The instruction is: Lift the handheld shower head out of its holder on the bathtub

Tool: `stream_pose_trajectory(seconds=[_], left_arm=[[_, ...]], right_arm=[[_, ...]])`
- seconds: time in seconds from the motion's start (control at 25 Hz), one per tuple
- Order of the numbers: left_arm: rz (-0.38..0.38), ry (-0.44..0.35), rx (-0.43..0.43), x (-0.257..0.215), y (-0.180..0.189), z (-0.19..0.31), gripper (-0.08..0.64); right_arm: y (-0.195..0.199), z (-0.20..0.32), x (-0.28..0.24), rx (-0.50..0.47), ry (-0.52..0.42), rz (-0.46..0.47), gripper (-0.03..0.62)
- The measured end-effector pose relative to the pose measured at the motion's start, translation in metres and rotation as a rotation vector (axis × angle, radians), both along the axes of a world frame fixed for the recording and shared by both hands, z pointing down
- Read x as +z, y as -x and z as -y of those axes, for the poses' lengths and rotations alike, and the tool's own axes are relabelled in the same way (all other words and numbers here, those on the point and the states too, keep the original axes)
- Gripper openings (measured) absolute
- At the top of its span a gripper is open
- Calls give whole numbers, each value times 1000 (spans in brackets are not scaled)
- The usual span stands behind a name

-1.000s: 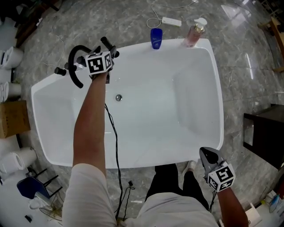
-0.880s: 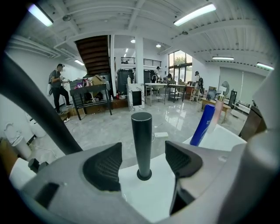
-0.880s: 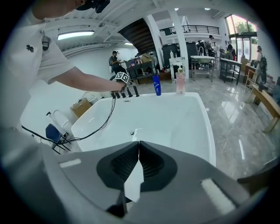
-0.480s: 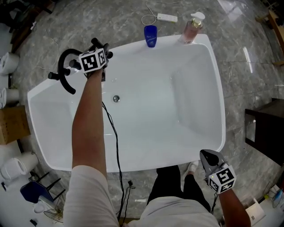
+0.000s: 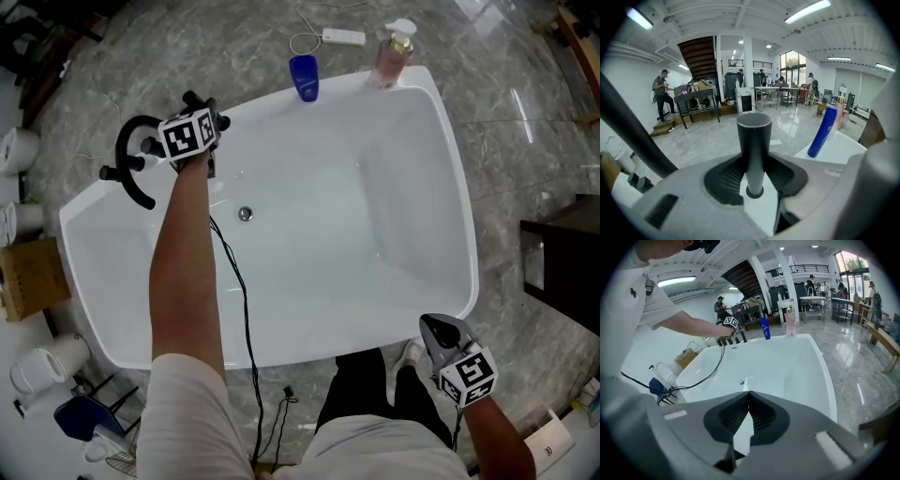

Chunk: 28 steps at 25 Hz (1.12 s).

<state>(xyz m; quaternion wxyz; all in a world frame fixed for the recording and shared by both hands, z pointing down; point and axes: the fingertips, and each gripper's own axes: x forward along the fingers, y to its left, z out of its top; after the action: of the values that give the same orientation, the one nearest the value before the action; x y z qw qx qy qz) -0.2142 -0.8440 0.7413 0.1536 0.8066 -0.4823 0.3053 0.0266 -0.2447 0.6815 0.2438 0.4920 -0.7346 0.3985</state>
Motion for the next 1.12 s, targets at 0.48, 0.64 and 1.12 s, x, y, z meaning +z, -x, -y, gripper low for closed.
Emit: stream_pose_trajectory(seconds=[0.48,0.64,1.12], left_arm=[[-14,-72,28,-56,-5,-22,140],[-3,-88,43,-80,-7,-35,140],[-28,-120,43,-135,-2,-73,140]], right_arm=[[8,-8,-27,3,-51,22,14],[5,-15,-41,4,-70,20,14],[16,-34,-69,2,-117,45,13]])
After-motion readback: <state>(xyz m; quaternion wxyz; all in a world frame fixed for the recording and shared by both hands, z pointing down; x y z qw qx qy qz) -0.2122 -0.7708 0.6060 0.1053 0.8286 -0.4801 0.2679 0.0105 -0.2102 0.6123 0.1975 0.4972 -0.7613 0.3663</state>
